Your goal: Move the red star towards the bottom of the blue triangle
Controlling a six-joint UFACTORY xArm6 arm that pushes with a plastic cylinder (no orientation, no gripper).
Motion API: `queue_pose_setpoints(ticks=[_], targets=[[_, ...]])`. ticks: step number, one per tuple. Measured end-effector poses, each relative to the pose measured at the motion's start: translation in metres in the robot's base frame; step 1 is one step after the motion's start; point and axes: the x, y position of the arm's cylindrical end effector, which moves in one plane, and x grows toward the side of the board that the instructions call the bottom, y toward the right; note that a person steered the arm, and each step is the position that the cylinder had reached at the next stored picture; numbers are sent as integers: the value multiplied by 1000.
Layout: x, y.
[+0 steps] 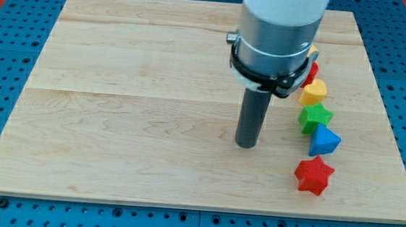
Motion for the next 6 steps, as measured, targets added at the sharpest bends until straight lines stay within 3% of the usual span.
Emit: queue_pose_setpoints(ticks=[5,6], targets=[[58,93],[58,62]])
